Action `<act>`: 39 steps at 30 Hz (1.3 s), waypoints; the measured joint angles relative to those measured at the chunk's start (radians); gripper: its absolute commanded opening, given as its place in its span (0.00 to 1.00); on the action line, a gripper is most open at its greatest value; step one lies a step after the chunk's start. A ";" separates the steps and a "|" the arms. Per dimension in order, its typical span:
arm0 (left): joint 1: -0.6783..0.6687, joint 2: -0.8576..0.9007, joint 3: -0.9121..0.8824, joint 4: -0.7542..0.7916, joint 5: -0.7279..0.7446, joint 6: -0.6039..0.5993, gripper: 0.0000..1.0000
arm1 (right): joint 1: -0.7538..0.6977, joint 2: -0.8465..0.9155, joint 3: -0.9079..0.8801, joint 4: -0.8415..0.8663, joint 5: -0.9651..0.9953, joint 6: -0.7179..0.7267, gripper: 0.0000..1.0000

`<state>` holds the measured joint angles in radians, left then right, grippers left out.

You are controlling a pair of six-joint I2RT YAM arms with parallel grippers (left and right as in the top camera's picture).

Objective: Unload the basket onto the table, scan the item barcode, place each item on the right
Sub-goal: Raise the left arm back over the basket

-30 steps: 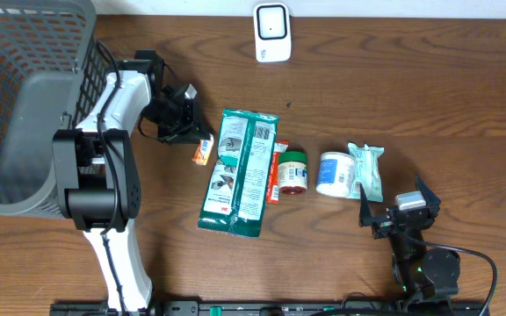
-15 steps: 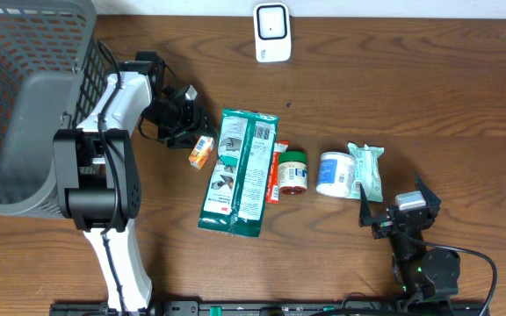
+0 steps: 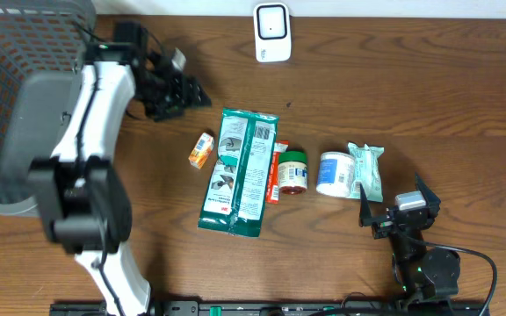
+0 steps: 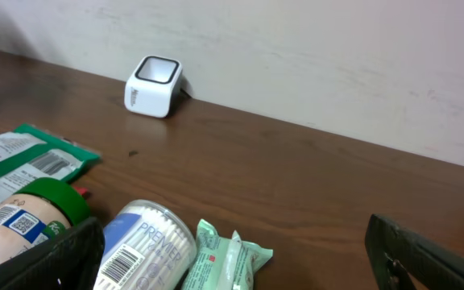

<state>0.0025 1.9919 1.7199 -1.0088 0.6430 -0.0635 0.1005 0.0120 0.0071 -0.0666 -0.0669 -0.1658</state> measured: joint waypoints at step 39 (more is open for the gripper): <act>0.016 -0.486 0.045 0.024 -0.911 -0.166 0.89 | 0.000 0.000 0.000 0.000 0.000 0.000 0.99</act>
<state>0.0189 1.5059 1.7649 -0.9844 -0.2684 -0.2291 0.1005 0.0120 0.0071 -0.0666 -0.0669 -0.1658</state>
